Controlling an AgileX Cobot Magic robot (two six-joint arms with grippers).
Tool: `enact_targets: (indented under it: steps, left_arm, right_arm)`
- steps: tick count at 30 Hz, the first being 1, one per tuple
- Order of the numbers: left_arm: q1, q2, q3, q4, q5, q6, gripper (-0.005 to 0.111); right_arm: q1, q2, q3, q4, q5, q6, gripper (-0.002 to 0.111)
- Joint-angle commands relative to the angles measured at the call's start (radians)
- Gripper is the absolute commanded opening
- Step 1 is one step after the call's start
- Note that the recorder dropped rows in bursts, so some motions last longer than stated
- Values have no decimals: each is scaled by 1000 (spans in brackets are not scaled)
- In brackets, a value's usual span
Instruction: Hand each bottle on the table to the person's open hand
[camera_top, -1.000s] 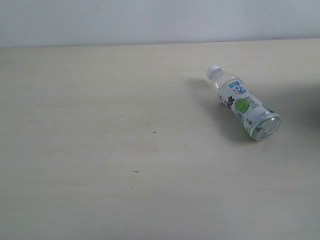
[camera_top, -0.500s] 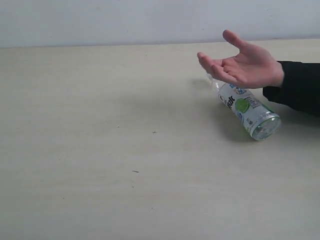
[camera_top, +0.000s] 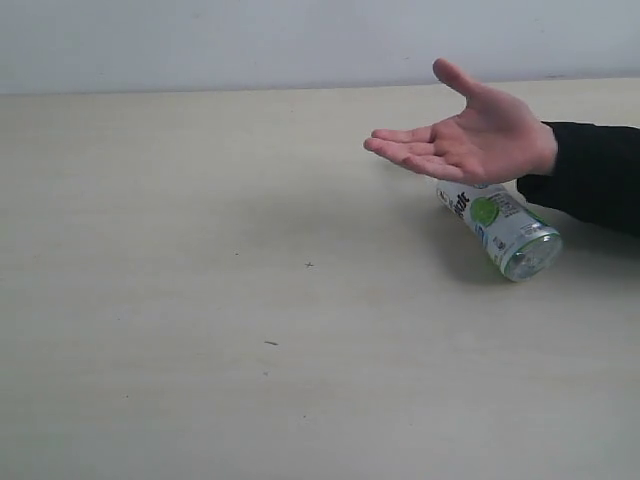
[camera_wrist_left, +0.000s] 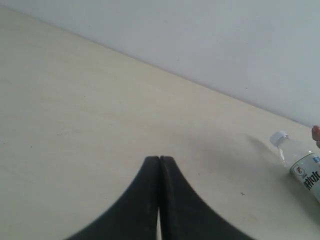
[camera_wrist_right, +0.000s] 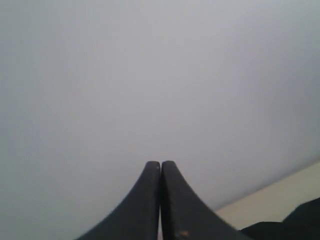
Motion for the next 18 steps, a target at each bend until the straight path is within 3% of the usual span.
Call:
enact_targets:
  steps: [1, 6, 7, 12, 16, 18]
  left_arm:
    - [5, 1, 3, 1, -1, -2, 0]
    - [5, 1, 3, 1, -1, -2, 0]
    - [5, 1, 3, 1, -1, -2, 0]
    - [5, 1, 3, 1, -1, -2, 0]
    - [5, 1, 3, 1, -1, -2, 0]
    - [5, 1, 3, 1, -1, -2, 0]
  right_arm:
    - [-5, 218, -188, -71, 214, -27, 1]
    - [-5, 486, -386, -42, 409, -298, 1]
    - [-5, 546, -453, -13, 509, -433, 1]
    - [37, 848, -666, 324, 874, -880, 1]
    - [130, 1051, -759, 322, 972, -919, 5]
    - [200, 1161, -771, 251, 949, -899, 15]
